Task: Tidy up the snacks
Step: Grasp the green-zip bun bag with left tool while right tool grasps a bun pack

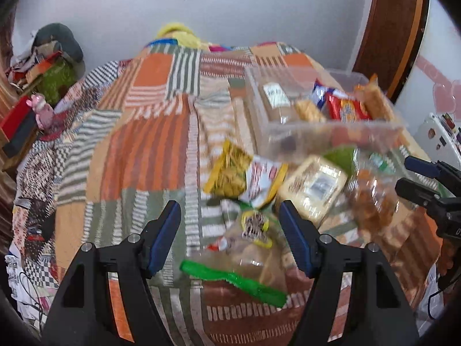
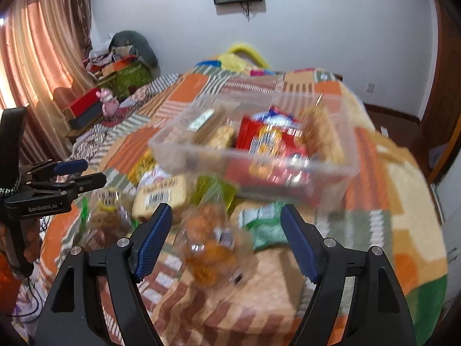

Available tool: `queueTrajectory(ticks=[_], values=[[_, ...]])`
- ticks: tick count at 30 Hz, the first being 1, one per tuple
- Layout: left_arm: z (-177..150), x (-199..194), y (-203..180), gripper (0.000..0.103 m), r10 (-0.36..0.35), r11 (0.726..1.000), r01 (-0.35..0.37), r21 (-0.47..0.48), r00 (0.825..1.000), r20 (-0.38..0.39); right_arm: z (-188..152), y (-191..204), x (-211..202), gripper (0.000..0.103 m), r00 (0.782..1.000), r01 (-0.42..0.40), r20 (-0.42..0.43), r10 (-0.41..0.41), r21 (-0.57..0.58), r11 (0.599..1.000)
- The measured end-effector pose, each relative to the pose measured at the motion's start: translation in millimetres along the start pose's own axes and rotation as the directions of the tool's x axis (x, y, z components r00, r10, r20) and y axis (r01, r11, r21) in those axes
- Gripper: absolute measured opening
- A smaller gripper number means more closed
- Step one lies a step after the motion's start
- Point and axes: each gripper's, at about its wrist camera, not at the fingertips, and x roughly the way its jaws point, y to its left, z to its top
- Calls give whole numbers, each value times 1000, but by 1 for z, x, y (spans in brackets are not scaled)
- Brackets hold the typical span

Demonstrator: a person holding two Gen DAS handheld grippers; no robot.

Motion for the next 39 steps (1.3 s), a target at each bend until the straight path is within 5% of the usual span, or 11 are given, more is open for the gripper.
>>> queueTrajectory(ticks=[4, 9, 16, 23, 30, 39], values=[[-12, 20, 2, 70, -10, 1000, 10, -2, 999, -43, -9, 7, 18, 75, 998, 0, -59, 0, -11, 1000], [-25, 26, 0, 84, -63, 998, 63, -13, 997, -45, -15, 13, 33, 76, 993, -22, -120, 19, -25, 999], [-35, 38, -9, 87, -76, 997, 75, -8, 994, -76, -18, 12, 37, 74, 992, -28, -126, 26, -12, 1000], [-36, 33, -16, 62, -92, 996, 91, -18, 995, -42, -22, 6, 29, 54, 993, -51, -105, 52, 8, 999], [-39, 16, -17, 58, -72, 997, 71, -20, 997, -19, -25, 5, 16, 38, 995, -62, -79, 62, 2, 998], [-28, -23, -13, 58, -38, 999, 40, -33, 998, 59, -17, 3, -3, 37, 998, -64, -10, 64, 12, 998]])
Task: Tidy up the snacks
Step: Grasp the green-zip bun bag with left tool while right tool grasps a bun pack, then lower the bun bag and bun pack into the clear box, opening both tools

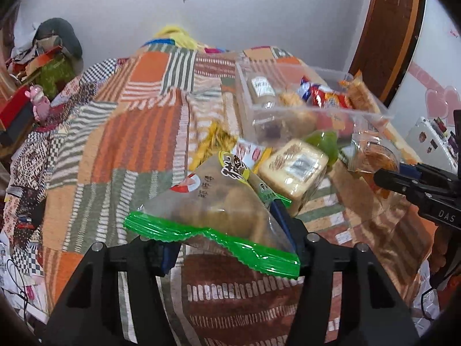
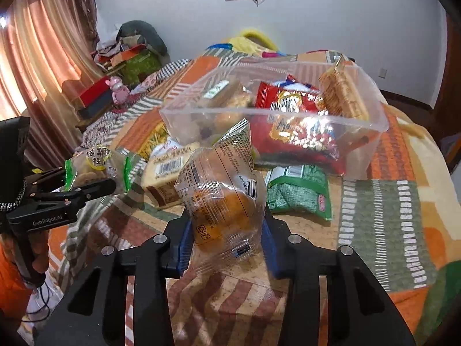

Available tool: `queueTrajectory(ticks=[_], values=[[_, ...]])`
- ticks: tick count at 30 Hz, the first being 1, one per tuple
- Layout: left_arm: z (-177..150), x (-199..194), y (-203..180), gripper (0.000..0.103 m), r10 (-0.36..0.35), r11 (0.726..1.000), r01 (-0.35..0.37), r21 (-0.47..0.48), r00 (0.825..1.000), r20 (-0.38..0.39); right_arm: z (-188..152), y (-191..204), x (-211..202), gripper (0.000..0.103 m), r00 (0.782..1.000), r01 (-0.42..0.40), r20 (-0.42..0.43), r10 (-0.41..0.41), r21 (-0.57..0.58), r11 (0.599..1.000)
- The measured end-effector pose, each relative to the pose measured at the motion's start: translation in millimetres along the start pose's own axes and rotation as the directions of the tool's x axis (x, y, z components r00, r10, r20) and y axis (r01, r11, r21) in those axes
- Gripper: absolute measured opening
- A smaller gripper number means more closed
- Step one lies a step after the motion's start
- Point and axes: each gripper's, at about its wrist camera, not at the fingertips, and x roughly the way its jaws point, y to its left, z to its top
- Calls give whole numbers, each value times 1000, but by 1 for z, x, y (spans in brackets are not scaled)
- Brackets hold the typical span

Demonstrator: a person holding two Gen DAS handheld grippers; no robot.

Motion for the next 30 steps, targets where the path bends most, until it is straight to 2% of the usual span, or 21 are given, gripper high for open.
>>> queueTrajectory(ticks=[8, 14, 26, 30], values=[[39, -16, -15, 58, -34, 999, 34, -2, 996, 83, 23, -8, -17, 37, 997, 14, 76, -15, 7, 1000], [72, -11, -36, 58, -62, 998, 61, 13, 990, 125, 44, -20, -19, 37, 991, 40, 128, -42, 22, 999], [127, 50, -65, 58, -94, 996, 93, 14, 991, 91, 81, -33, 12, 38, 991, 53, 119, -54, 9, 999], [139, 67, -69, 58, -80, 997, 78, 18, 993, 90, 88, -40, 24, 38, 993, 50, 107, -51, 12, 999]])
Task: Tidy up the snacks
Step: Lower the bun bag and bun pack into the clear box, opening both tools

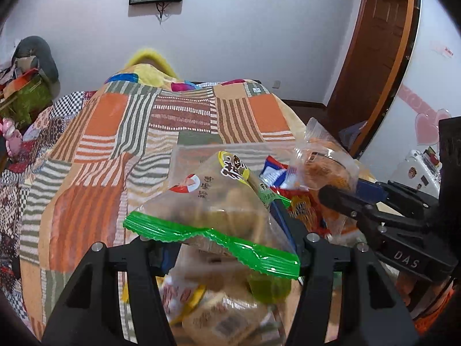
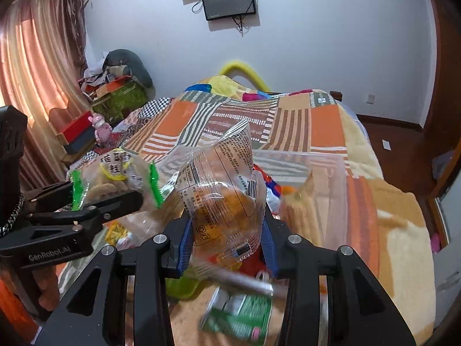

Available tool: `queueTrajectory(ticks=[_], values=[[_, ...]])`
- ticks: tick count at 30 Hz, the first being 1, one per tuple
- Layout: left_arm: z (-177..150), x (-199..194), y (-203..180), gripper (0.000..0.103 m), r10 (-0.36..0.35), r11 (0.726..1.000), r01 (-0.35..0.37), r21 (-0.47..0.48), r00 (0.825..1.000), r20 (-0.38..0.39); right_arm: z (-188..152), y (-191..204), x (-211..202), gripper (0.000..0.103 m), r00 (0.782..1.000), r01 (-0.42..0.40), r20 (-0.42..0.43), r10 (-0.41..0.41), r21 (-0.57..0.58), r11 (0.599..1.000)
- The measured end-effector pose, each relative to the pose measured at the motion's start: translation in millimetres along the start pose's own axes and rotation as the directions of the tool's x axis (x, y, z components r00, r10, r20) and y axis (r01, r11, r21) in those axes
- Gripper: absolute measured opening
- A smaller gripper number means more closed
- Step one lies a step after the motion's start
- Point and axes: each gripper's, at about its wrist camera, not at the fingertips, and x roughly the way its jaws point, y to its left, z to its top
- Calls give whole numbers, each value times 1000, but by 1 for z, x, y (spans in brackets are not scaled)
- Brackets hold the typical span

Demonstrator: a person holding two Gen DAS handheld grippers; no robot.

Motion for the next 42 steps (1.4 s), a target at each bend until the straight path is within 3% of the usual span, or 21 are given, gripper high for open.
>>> queueTrajectory(ticks=[14, 17, 18, 22, 34, 42], values=[[30, 62, -2, 58, 50, 998, -52, -33, 997, -52, 7, -23, 25, 39, 998, 38, -53, -37, 22, 999], [27, 67, -5, 62, 58, 998, -59, -21, 996, -75, 6, -28, 25, 43, 998, 18, -58, -15, 44, 999], [26, 67, -6, 68, 56, 998, -57, -17, 995, -77, 5, -28, 22, 44, 999, 15, -53, -12, 45, 999], [22, 53, -7, 83, 42, 999, -43, -18, 998, -42, 6, -28, 16, 46, 999, 14, -47, -12, 38, 999], [19, -22, 4, 86, 21, 1000, -20, -20, 999, 48, 7, -22, -37, 56, 999, 7, 44, -8, 20, 1000], [-14, -50, 17, 89, 37, 999, -37, 1, 999, 14, -17, -14, -54, 60, 999, 4, 35, -4, 3, 1000]])
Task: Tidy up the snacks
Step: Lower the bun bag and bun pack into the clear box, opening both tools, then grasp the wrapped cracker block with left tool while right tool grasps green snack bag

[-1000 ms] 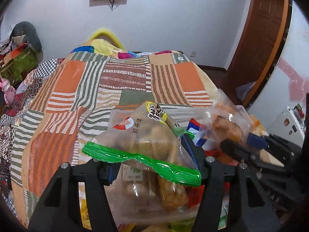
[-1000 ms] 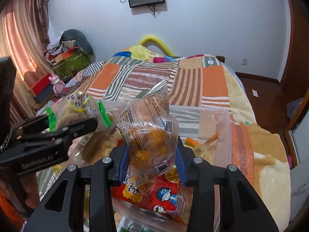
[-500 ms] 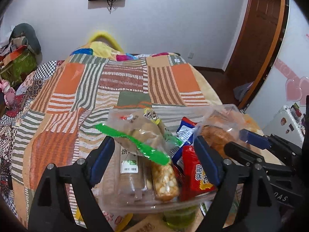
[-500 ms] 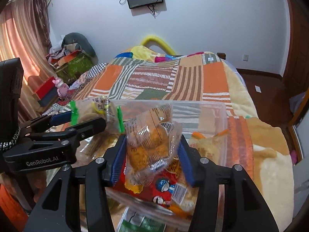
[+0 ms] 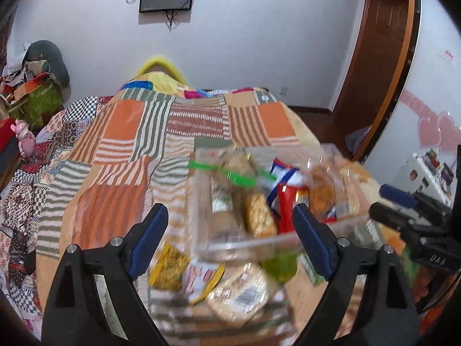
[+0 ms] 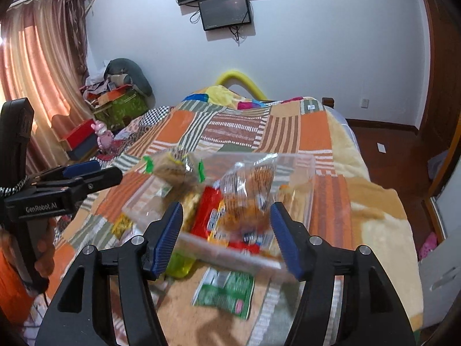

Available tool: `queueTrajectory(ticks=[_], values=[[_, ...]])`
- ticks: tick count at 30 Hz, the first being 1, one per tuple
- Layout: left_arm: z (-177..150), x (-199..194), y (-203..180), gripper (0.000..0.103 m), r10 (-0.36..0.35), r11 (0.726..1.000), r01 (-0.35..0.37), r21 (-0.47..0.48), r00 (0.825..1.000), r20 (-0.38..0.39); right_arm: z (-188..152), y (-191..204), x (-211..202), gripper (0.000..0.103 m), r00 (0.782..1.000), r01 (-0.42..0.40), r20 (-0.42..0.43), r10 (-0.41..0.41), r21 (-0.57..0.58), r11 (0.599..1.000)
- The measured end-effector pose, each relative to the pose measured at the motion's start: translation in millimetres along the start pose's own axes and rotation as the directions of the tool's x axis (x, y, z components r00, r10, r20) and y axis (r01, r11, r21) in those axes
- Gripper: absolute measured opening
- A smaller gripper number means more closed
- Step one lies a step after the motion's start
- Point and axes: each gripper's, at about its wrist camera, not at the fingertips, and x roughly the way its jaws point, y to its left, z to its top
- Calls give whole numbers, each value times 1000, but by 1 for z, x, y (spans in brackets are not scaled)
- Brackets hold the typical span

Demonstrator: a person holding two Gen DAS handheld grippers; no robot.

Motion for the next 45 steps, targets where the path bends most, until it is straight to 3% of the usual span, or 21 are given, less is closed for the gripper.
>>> queueTrajectory(ticks=[10, 16, 22, 31, 37, 45], values=[[-62, 21, -3, 89, -9, 999, 17, 51, 990, -141, -45, -10, 10, 63, 995, 9, -99, -3, 59, 998], [-78, 48, -8, 89, -54, 998, 62, 31, 976, -213, -57, -11, 33, 63, 984, 6, -179, 8, 79, 997], [-86, 72, -13, 89, -52, 998, 62, 33, 966, -253, -59, 0, 57, 63, 974, -9, -225, 22, 57, 998], [-97, 76, -20, 87, -14, 998, 28, 60, 974, -226, -63, 12, 69, 65, 970, -12, -245, 13, 6, 1000], [-104, 61, -26, 84, -2, 999, 13, 52, 976, -216, -65, 8, 64, 44, 973, -21, -228, 25, 21, 1000], [-106, 40, -34, 84, 15, 996, 2, 88, 982, -187, -68, 6, 51, 39, 979, -24, -202, 28, 24, 999]])
